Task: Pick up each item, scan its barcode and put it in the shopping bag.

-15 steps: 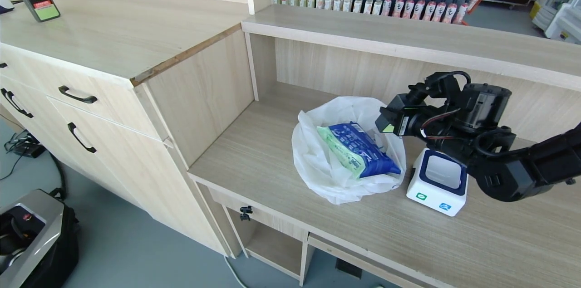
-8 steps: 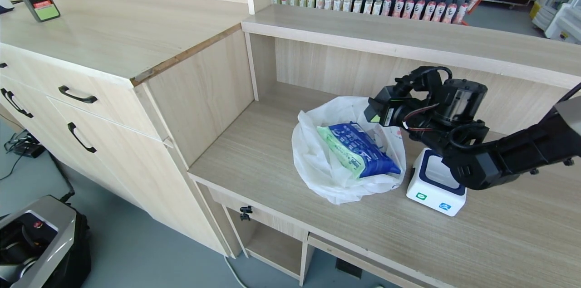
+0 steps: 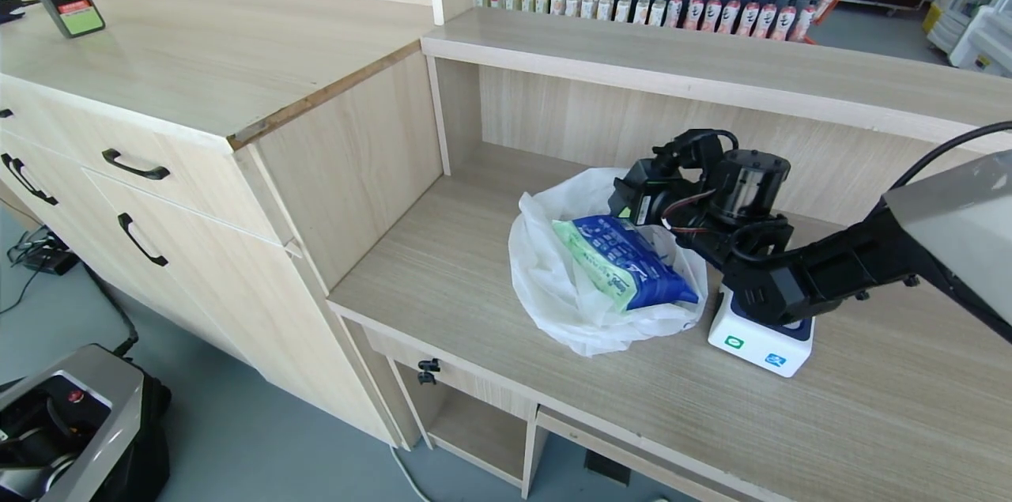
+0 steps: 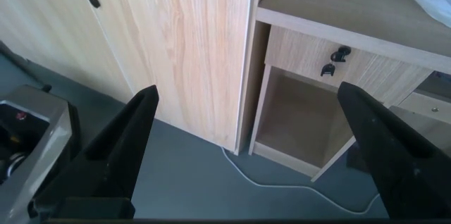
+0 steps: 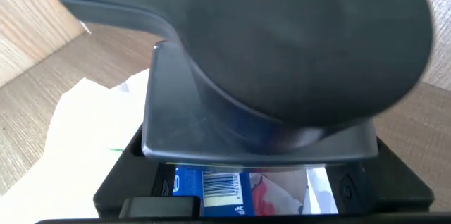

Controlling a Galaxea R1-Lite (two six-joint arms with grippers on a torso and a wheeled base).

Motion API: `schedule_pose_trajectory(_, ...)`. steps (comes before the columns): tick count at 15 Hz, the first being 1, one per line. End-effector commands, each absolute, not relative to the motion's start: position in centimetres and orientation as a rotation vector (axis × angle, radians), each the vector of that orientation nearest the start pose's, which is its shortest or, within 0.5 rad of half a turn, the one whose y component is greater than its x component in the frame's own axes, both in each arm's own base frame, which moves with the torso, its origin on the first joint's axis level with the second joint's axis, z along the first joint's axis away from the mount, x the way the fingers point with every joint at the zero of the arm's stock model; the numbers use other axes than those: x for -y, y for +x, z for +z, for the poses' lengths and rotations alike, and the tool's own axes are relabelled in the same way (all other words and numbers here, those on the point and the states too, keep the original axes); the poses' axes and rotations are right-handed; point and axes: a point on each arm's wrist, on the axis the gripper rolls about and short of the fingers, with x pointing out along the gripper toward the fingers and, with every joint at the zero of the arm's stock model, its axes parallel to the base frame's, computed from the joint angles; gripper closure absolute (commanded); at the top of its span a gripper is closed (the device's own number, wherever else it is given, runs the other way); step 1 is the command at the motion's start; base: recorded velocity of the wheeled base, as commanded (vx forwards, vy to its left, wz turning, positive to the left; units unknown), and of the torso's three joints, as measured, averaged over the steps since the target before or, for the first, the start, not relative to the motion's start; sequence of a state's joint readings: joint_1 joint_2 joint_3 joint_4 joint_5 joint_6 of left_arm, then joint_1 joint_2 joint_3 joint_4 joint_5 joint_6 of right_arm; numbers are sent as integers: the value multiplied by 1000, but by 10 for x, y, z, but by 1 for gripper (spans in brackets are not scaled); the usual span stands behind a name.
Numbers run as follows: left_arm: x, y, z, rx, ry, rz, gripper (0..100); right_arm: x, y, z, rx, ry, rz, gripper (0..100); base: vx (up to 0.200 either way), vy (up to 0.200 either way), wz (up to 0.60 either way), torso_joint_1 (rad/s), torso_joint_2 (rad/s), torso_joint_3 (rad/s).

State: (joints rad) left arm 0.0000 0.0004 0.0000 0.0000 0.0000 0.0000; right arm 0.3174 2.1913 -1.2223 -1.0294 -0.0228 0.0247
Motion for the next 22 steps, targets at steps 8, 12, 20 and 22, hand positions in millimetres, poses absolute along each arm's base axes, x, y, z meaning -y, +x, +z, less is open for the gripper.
schedule_pose_trajectory(8,0,-23,76,2,0,0,0,-141,432,140,87,34,292,100,0,0,0,0,0,0)
schedule_pose_trajectory(12,0,-23,75,0,0,0,0,-133,434,135,73,-14,274,100,0,0,0,0,0,0)
schedule_pose_trajectory(20,0,-23,76,2,0,0,0,-108,438,122,50,-86,216,100,0,0,0,0,0,0)
schedule_pose_trajectory(22,0,-23,75,0,0,0,0,-109,437,122,47,-87,219,100,0,0,0,0,0,0)
